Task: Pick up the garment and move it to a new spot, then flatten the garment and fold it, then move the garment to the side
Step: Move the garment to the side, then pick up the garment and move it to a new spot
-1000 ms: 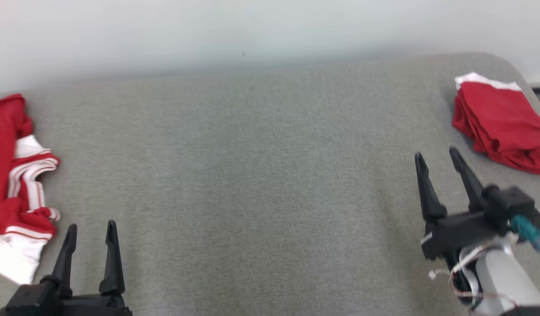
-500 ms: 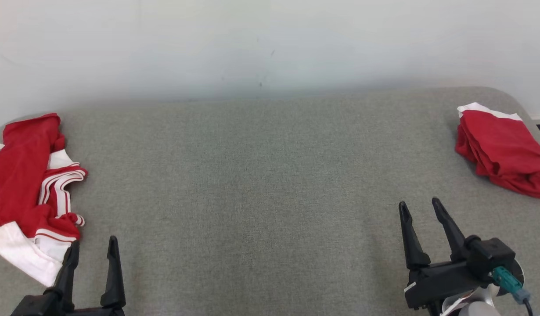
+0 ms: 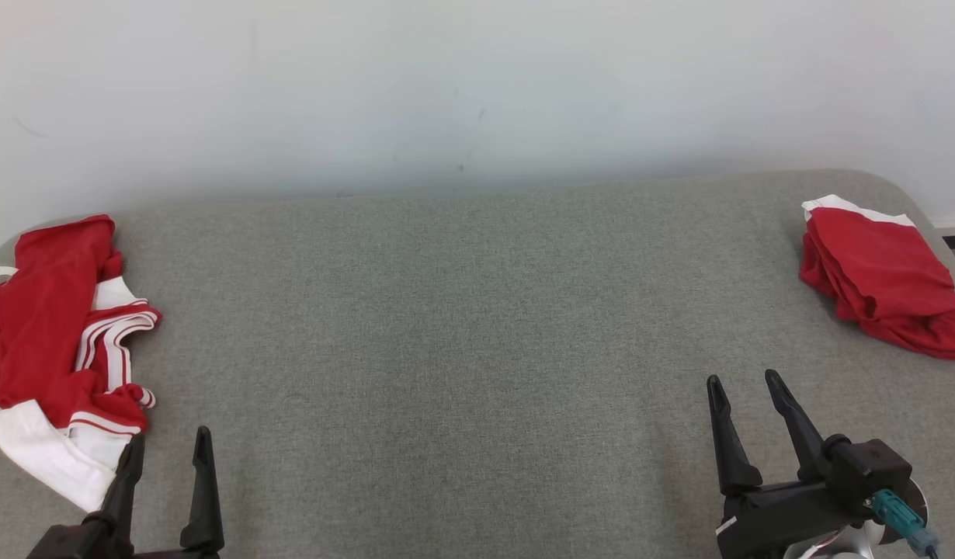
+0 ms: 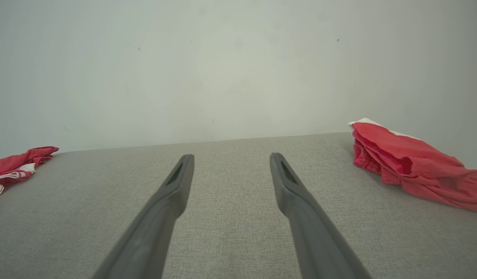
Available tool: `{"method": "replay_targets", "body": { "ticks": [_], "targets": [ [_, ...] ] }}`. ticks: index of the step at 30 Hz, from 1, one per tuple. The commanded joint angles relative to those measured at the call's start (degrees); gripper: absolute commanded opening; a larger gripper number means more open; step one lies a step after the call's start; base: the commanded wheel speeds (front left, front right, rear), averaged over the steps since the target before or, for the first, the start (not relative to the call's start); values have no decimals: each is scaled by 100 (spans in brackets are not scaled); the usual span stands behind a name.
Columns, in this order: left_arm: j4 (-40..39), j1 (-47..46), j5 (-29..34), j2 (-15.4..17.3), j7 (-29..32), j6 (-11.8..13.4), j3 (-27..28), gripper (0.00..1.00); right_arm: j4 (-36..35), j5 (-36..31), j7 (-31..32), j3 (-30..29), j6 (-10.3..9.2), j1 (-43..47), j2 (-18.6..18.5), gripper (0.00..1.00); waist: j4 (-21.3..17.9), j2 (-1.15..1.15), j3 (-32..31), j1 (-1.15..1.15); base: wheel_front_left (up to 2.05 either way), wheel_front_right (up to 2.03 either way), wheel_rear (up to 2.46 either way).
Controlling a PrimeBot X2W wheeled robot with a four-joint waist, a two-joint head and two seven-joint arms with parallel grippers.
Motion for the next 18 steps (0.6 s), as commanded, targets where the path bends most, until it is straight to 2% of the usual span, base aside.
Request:
{"method": "replay_targets", "body": {
  "ticks": [1, 18],
  "targets": [
    [22, 12, -25, 23, 0, 3, -4, 100, -19, -23, 1, -6, -16, 76, 27, 100, -1, 0, -1, 0, 0, 0, 0],
    [47, 22, -47, 56, 0, 43, -50, 100, 27, 0, 9, -35, -16, 126, 54, 100, 99, 0, -67, 0, 0, 0, 0]
  ]
}}
